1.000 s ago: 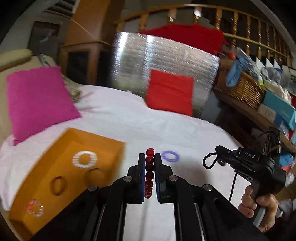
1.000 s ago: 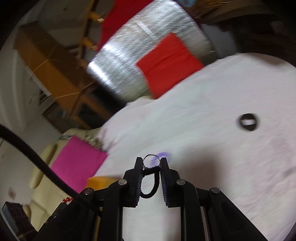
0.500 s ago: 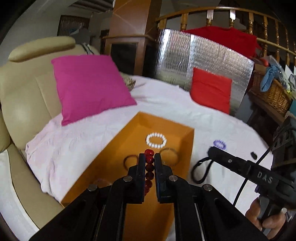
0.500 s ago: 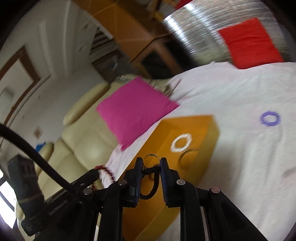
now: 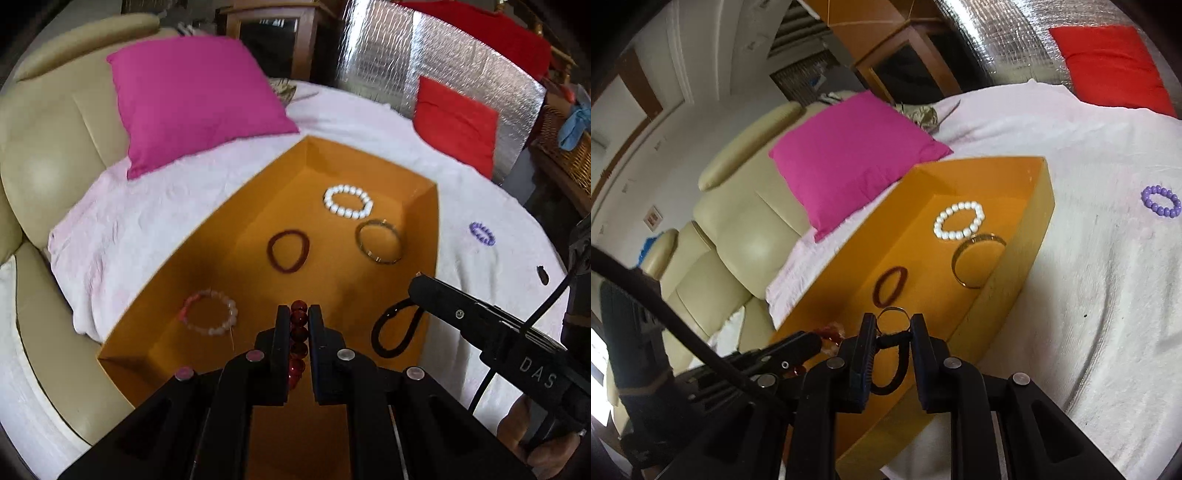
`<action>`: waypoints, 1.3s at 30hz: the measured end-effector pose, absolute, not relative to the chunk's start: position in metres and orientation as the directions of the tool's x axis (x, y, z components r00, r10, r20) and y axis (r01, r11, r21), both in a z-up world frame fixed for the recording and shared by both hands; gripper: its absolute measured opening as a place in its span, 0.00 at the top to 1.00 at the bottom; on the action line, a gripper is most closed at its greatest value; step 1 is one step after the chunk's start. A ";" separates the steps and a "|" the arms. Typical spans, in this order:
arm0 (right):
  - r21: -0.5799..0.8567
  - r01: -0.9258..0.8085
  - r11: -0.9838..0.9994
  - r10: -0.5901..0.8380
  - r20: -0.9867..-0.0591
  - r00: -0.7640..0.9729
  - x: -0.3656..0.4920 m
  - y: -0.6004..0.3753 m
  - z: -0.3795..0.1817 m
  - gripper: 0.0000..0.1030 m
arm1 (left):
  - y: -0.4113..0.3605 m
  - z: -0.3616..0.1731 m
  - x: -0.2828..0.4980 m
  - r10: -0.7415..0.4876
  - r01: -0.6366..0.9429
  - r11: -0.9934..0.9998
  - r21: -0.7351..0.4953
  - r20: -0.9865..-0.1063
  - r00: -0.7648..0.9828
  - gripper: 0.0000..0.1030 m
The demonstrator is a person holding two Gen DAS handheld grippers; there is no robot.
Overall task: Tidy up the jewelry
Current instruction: 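Carry the red beaded bracelet and black hair tie into the orange box and open both grippers, then move the left gripper to the purple bracelet while the right approaches the thick black hair tie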
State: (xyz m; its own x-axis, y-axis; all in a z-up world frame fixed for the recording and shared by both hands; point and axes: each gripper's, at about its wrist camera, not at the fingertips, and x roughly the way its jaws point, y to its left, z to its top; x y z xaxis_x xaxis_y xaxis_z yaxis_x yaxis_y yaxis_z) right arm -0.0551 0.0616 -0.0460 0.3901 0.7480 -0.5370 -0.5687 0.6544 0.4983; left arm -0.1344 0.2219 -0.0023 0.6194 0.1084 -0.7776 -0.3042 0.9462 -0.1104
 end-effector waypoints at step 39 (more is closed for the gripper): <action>0.639 0.139 0.757 0.375 -0.598 0.709 0.032 -0.264 -0.021 0.51 | -0.011 0.046 -0.019 0.137 -0.062 0.988 0.139 -0.630 0.765 0.24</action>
State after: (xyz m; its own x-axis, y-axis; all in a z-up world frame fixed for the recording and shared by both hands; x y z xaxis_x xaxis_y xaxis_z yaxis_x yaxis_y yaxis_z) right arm 0.0324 -0.2643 -0.0212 0.7086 0.3747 -0.5979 0.1387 0.7569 0.6387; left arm -0.0194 -0.0110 0.0463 0.7648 0.1368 -0.6296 -0.0621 0.9883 0.1394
